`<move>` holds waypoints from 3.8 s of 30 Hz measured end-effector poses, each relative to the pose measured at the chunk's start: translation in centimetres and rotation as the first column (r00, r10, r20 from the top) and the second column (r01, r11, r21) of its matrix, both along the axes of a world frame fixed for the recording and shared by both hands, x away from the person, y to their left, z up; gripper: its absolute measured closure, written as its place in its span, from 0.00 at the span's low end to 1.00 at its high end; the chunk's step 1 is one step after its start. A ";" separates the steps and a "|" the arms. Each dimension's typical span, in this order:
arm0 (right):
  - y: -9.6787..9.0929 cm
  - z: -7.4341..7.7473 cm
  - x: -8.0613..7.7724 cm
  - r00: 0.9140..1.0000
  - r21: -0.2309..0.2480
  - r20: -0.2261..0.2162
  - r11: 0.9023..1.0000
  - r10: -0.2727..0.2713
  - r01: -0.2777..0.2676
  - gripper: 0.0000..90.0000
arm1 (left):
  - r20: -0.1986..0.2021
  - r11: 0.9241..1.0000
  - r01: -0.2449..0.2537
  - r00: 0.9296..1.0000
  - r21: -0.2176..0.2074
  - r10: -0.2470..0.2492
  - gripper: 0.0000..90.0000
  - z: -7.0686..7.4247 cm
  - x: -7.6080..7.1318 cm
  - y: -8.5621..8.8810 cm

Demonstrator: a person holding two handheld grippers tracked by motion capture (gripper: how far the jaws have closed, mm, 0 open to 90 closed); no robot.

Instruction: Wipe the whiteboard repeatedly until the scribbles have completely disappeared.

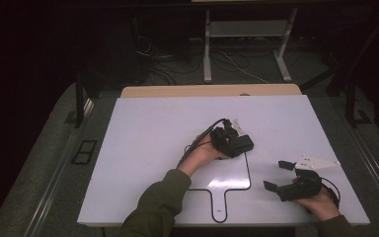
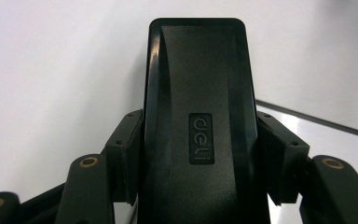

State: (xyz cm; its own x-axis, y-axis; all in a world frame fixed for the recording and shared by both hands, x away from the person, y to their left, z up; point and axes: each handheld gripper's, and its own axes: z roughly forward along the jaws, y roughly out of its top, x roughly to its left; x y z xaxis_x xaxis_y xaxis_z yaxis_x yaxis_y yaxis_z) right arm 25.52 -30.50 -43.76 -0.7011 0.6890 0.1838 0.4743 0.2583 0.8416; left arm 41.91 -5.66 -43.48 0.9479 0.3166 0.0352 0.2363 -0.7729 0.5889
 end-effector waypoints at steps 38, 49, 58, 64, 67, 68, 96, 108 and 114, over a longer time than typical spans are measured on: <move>-0.1 0.1 0.0 1.000 0.003 0.004 1.000 -0.004 0.004 0.00 | -0.001 1.000 -0.018 1.000 0.009 0.018 0.44 0.1 0.0 2.0; -0.1 0.1 0.0 1.000 0.002 0.002 1.000 -0.002 0.002 0.00 | -0.010 0.996 0.075 0.997 0.044 -0.074 0.44 0.4 -1.6 1.2; 0.1 0.0 0.0 1.000 -0.003 0.001 1.000 0.006 -0.006 0.00 | -0.010 1.000 0.016 1.000 0.008 -0.015 0.44 0.1 -0.2 0.1; -0.1 0.0 0.0 1.000 0.000 -0.001 1.000 -0.001 0.001 0.00 | 0.005 0.999 -0.028 1.000 0.023 0.028 0.44 0.2 1.4 -0.2; -0.2 0.0 0.0 1.000 -0.003 0.003 1.000 0.002 -0.002 0.00 | -0.006 0.999 -0.029 1.000 0.019 0.029 0.44 0.2 1.6 -0.2; -0.2 0.0 0.0 1.000 -0.002 0.003 1.000 0.002 -0.002 0.00 | -0.010 0.999 -0.024 1.000 0.022 0.025 0.44 0.2 1.4 -0.2; -0.1 0.0 0.1 1.000 0.001 0.002 1.000 -0.002 0.002 0.00 | -0.092 0.987 -0.028 0.996 -0.159 0.014 0.43 2.3 -0.1 2.0; 0.4 -0.1 0.2 1.000 -0.003 -0.005 1.000 0.007 -0.007 0.00 | -0.091 0.984 -0.080 0.994 -0.161 0.066 0.43 3.1 1.0 4.5; 0.4 -0.2 0.2 1.000 -0.001 -0.007 1.000 0.011 -0.011 0.00 | -0.085 0.978 -0.129 0.990 -0.162 0.117 0.43 3.1 2.8 5.9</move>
